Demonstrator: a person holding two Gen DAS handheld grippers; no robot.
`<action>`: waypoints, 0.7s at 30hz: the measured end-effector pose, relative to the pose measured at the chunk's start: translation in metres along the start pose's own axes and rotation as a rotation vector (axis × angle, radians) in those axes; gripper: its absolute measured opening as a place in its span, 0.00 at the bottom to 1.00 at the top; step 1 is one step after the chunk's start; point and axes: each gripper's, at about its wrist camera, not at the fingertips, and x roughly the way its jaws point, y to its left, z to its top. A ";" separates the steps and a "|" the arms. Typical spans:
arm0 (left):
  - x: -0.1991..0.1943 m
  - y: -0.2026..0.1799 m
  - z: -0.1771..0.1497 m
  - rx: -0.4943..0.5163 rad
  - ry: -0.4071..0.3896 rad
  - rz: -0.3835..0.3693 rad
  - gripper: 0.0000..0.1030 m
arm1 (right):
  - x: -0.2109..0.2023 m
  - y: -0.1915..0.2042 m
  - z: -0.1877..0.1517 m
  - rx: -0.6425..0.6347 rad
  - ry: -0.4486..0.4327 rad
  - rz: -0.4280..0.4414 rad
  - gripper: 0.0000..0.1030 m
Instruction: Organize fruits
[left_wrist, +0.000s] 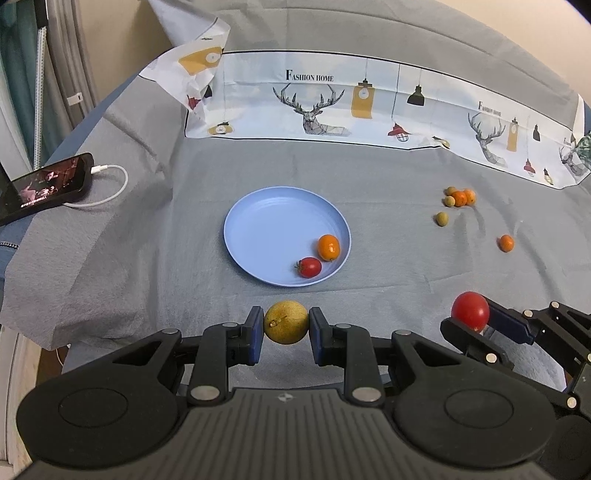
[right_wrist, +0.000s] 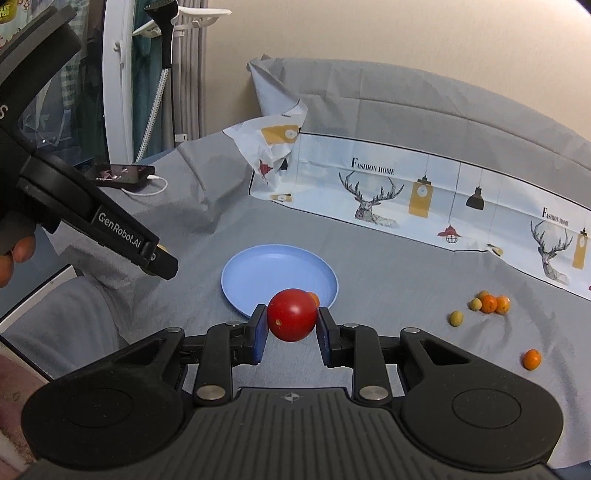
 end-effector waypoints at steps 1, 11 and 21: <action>0.002 0.001 0.001 -0.003 0.002 0.001 0.28 | 0.002 0.000 0.000 0.000 0.004 0.001 0.28; 0.026 0.020 0.022 -0.042 0.029 0.020 0.28 | 0.023 -0.004 0.004 0.015 0.043 0.002 0.28; 0.061 0.037 0.063 -0.090 0.056 0.032 0.28 | 0.067 -0.008 0.015 0.021 0.073 0.019 0.28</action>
